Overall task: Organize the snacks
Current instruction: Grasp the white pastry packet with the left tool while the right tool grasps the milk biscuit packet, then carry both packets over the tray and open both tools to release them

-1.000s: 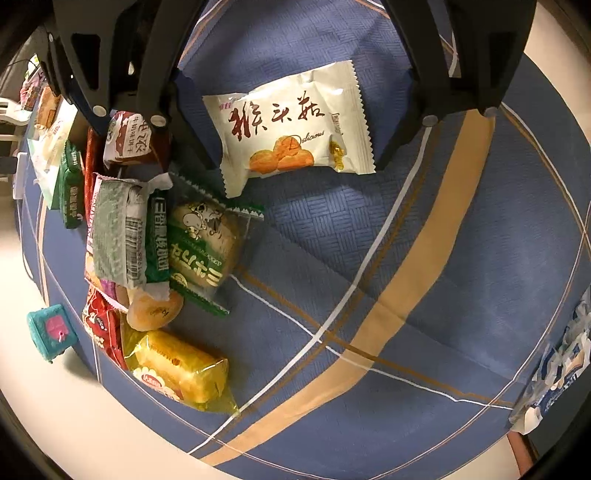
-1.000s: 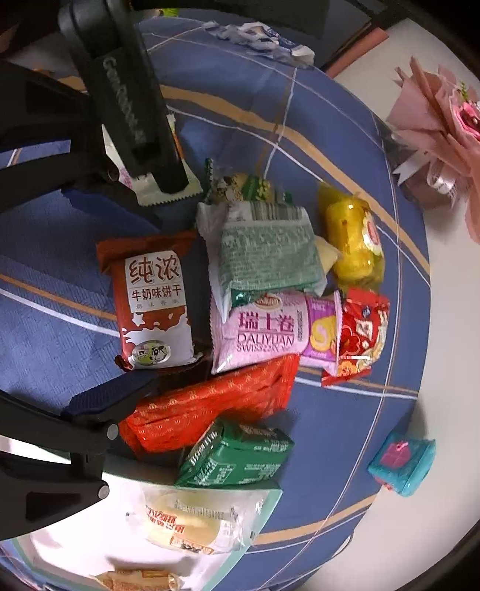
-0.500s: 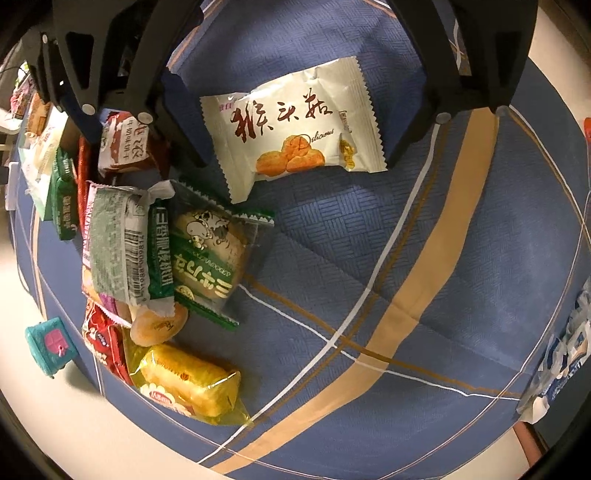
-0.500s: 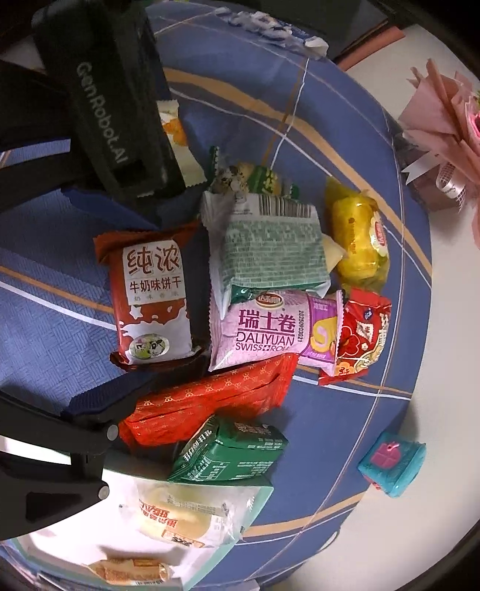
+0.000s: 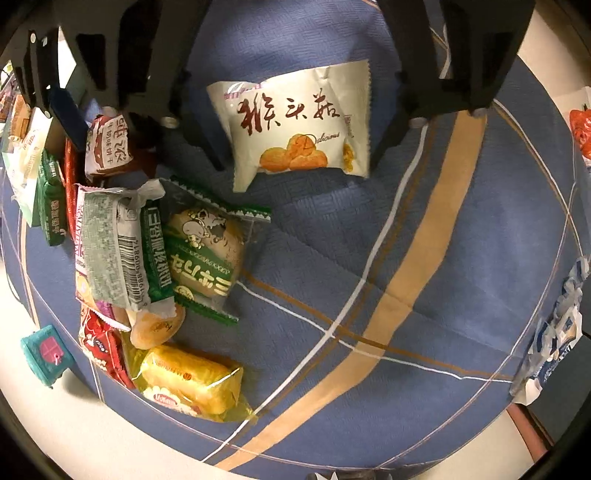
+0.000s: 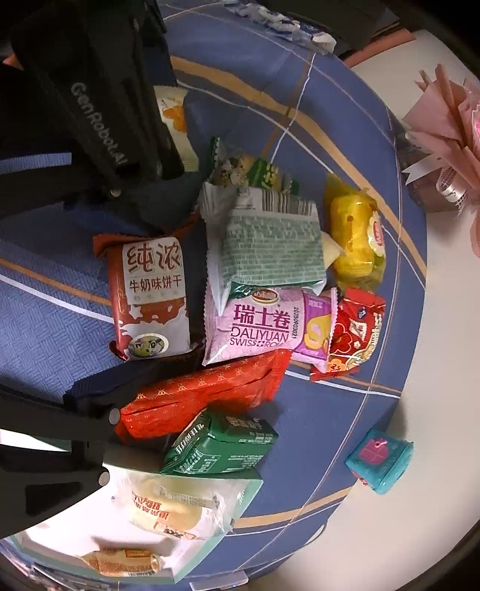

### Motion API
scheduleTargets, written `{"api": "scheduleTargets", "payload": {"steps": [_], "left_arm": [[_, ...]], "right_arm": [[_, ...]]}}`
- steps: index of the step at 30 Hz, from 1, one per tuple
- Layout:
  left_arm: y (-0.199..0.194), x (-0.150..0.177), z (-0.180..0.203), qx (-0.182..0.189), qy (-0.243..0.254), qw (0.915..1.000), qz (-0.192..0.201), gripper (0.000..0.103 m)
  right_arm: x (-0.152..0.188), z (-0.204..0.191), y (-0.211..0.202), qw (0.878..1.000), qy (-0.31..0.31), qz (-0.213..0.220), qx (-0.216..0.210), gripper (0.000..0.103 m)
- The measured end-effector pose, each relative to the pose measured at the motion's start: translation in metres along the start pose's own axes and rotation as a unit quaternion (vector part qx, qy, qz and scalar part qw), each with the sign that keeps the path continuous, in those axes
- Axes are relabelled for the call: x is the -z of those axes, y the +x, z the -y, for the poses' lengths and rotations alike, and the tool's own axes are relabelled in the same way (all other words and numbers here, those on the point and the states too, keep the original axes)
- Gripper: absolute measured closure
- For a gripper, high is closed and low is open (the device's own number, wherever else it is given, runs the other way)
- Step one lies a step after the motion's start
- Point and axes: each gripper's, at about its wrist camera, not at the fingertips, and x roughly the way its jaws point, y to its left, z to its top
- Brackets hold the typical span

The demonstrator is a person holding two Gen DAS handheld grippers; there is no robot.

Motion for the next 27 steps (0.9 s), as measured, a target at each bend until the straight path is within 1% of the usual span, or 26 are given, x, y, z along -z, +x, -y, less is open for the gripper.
{"api": "scheduleTargets", "payload": {"steps": [4, 6, 9, 10, 18, 20, 24, 27], "left_arm": [[-0.010, -0.001, -0.003, 0.006, 0.000, 1.0000, 0.005, 0.045], [-0.015, -0.002, -0.004, 0.021, -0.003, 0.9998, 0.005, 0.046], [-0.020, -0.003, -0.005, 0.030, -0.006, 0.9995, 0.005, 0.046], [-0.023, -0.003, -0.005, 0.033, -0.007, 0.9994, 0.008, 0.046], [-0.056, -0.009, -0.010, 0.042, -0.014, 0.9982, 0.040, 0.046], [-0.072, -0.011, -0.016, 0.045, -0.015, 0.9978, 0.046, 0.046], [-0.094, -0.013, -0.018, 0.048, -0.014, 0.9966, 0.066, 0.046], [-0.091, -0.012, -0.013, 0.049, -0.015, 0.9959, 0.074, 0.046]], "right_arm": [[0.000, 0.004, -0.006, 1.000, 0.009, 0.001, -0.005, 0.039], [0.000, 0.006, -0.010, 1.000, 0.015, 0.000, -0.008, 0.041], [0.000, 0.010, -0.014, 1.000, 0.021, -0.002, -0.014, 0.041], [-0.003, 0.012, -0.020, 1.000, 0.025, -0.001, -0.017, 0.041], [-0.008, 0.026, -0.047, 0.998, 0.052, 0.011, -0.045, 0.041], [-0.007, 0.028, -0.053, 0.997, 0.056, 0.012, -0.049, 0.041], [-0.007, 0.034, -0.065, 0.996, 0.064, 0.009, -0.055, 0.042], [-0.007, 0.038, -0.072, 0.997, 0.064, 0.008, -0.051, 0.042]]}}
